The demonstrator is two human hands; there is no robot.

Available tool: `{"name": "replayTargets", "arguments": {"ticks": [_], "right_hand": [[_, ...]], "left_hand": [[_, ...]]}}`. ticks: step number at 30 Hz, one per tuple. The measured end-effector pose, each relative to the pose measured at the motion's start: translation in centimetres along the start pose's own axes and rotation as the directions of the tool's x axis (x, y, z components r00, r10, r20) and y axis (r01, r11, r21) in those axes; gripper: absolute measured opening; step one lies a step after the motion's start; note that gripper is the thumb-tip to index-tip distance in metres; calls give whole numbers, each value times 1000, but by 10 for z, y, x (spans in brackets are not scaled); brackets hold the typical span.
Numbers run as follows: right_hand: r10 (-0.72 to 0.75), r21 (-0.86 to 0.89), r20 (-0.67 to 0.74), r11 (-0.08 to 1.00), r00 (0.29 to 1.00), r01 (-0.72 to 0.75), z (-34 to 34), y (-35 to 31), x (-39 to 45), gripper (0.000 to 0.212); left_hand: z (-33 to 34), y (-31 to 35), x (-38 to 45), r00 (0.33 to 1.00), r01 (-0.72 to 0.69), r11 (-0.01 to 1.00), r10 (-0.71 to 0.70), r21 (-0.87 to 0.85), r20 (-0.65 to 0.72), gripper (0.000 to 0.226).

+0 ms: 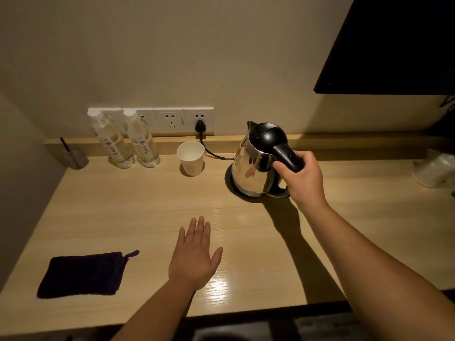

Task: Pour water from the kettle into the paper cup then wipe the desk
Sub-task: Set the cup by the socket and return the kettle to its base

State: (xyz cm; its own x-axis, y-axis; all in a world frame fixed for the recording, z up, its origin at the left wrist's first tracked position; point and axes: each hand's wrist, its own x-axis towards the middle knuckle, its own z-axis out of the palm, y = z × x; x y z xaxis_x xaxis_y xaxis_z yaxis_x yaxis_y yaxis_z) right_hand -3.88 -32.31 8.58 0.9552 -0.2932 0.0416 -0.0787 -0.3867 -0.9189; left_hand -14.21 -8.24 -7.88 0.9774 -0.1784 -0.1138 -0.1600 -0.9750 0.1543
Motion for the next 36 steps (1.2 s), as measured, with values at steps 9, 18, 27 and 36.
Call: {"name": "replayTargets", "arguments": {"ticks": [9,18,27,36], "right_hand": [[-23,-8,6,1000,1000,23,11,3,13,38],[-43,-30,47,999,998,45,19,8,17,41],[-34,-60,69,997,997,38,17,11,23,42],[-36,-101,89,994,995,45,16,10,24,42]], "left_hand": [[2,-1,2,1000,-5,1000,5,0,-24,76],[4,-2,2,1000,-2,1000,2,24,-14,73],[5,-2,1,1000,-2,1000,2,16,-9,73],[5,-2,2,1000,1,1000,-1,2,-6,78]]}}
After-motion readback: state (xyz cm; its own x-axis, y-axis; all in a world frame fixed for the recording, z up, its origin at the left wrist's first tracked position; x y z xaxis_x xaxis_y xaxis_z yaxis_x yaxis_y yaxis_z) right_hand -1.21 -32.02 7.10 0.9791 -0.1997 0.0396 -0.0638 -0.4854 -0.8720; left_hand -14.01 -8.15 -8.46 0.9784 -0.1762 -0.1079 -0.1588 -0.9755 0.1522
